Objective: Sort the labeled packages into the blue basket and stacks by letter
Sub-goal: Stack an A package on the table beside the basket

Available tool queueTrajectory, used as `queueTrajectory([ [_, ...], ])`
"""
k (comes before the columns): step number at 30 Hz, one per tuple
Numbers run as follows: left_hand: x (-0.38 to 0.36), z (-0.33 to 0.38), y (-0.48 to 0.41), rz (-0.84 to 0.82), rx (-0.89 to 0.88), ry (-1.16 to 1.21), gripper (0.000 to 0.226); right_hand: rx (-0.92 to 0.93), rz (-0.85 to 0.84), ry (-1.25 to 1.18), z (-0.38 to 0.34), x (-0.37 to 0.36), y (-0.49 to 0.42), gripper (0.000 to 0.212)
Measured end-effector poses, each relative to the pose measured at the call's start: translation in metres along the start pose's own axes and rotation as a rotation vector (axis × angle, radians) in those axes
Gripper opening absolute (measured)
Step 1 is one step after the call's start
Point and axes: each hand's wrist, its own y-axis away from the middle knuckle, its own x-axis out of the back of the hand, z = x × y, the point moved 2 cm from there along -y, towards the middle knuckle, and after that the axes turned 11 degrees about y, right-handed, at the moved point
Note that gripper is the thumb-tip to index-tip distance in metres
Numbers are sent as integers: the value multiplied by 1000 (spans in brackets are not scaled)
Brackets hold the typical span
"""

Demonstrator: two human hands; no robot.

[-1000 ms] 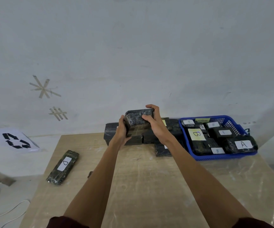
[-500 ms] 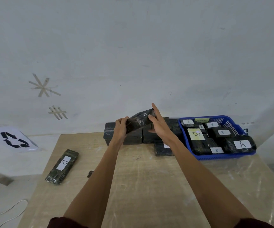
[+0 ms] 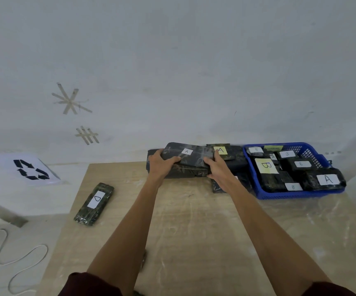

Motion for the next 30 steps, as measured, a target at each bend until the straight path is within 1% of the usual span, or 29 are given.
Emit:
queueTrajectory([
  [2, 7, -4, 3, -17, -3, 40, 62, 19, 32, 61, 16, 0, -9, 77],
  [3, 10, -8, 4, -36, -1, 61, 52, 22, 53, 120, 25, 1, -13, 80],
  [4, 13, -12, 3, -52, -3, 73, 47, 40, 75, 154, 27, 0, -10, 74],
  [6, 17, -22, 2, -79, 1, 100, 43, 95, 137, 205, 36, 1, -7, 44],
  [7, 19, -27, 1, -86, 14, 108, 42, 119, 179, 242, 38, 1, -4, 42],
  [9, 20, -37, 1, -99, 30, 114, 39, 130, 216, 336, 49, 2, -2, 54],
  [11, 18, -52, 3, -116, 43, 86, 37, 96, 240, 394, 60, 1, 3, 63],
  [13, 15, -70, 7, -137, 78, 39, 36, 48, 262, 426, 75, 0, 5, 63],
  [14, 14, -81, 8, -140, 103, 19, 35, 38, 276, 441, 81, -1, 6, 60],
  [16, 12, -102, 7, -134, 157, 2, 36, 15, 325, 436, 94, -2, 5, 46],
  [18, 8, -118, 5, -141, 206, 6, 41, -63, 359, 378, 111, -2, 1, 29],
  [19, 5, -123, 4, -152, 228, 6, 45, -102, 365, 333, 120, -2, -1, 24],
  [21, -1, -132, 2, -170, 271, 22, 54, -164, 343, 257, 137, -1, -8, 24],
  [23, -6, -140, -2, -152, 298, 46, 59, -208, 312, 230, 150, 1, -12, 22],
  [27, -18, -159, -10, -110, 316, 43, 60, -249, 278, 163, 165, 7, -22, 36],
  [30, -27, -167, -13, -84, 322, 27, 55, -291, 348, 200, 171, 18, -32, 45],
])
